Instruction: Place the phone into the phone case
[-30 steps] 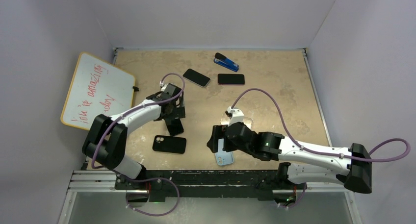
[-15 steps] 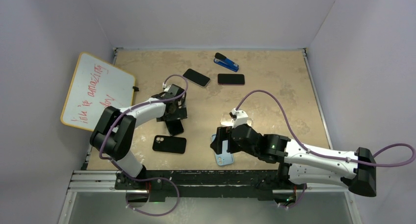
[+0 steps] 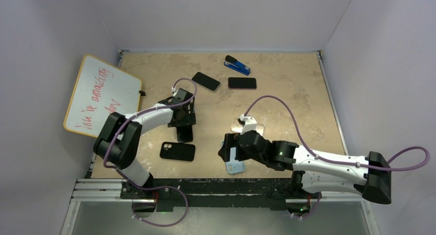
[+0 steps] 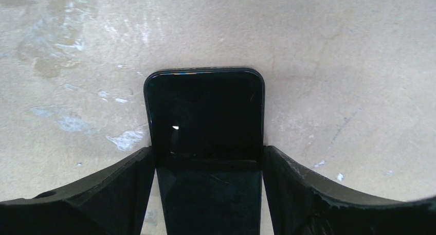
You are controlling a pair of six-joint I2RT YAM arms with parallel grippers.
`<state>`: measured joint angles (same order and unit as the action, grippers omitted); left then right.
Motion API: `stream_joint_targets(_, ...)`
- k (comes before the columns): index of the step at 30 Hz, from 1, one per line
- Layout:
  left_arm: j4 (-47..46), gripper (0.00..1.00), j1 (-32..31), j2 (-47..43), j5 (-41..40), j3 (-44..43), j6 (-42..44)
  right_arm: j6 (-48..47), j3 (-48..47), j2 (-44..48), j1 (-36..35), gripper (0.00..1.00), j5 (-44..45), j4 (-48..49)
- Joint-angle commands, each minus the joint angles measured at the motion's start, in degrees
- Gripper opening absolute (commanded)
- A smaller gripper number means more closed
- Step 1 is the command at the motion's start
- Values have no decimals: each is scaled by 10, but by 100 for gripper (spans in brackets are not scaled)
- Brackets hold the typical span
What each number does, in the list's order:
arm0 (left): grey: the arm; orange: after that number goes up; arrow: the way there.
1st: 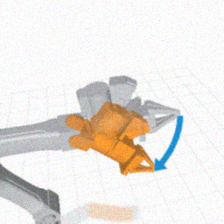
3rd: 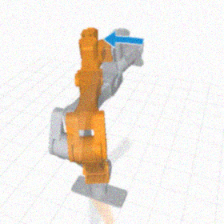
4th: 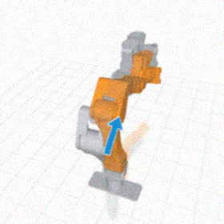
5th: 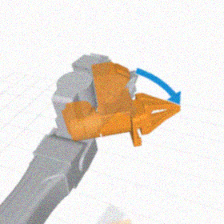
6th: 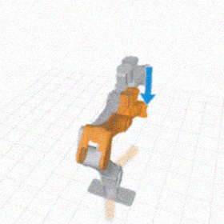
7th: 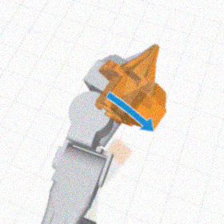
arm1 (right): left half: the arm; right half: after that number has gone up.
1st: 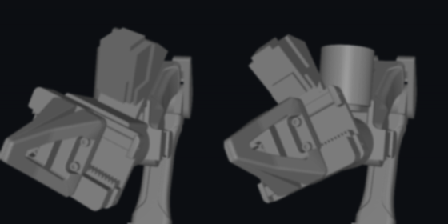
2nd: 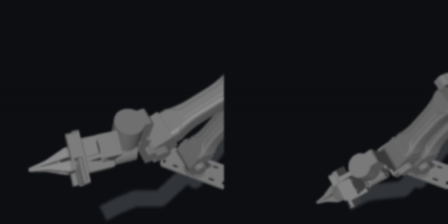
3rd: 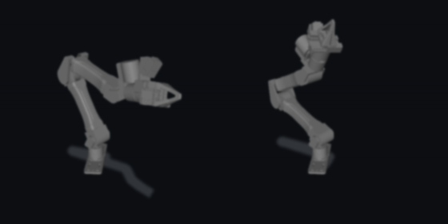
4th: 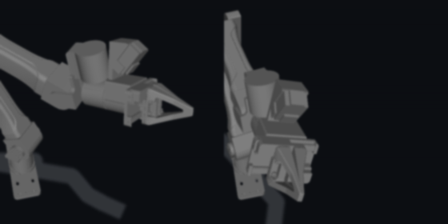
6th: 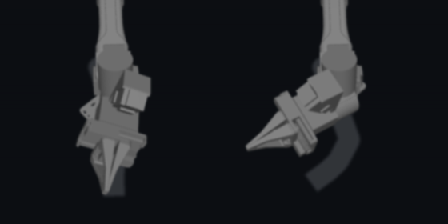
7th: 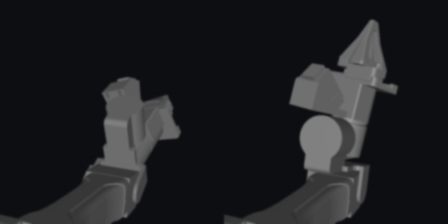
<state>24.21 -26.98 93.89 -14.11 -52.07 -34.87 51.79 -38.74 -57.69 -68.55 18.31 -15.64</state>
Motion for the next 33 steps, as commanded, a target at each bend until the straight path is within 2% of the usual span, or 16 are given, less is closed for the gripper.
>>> stream_joint_targets(1, -44, 66, 1, -15, 78, 12, -5, 21, -1, -18, 0, 99, -7, 49)
stream_joint_targets(9, -68, 60, 1, -2, 130, 2, -17, 51, -5, -61, 0, 96, 2, 90)
stream_joint_targets(14, -90, 57, 1, -15, 175, 14, -29, 73, 0, -91, 0, 90, 8, 124)
stream_joint_targets(18, -106, 56, 1, -25, 204, 30, -41, 76, -11, -134, 1, 81, 5, 180)
stream_joint_targets(23, -125, 55, 1, -35, 235, 53, -56, 93, -51, -193, 1, 74, -3, 182)
stream_joint_targets(33, -146, 54, 1, -60, 263, 94, -70, 103, -62, -247, 23, 55, 29, 226)
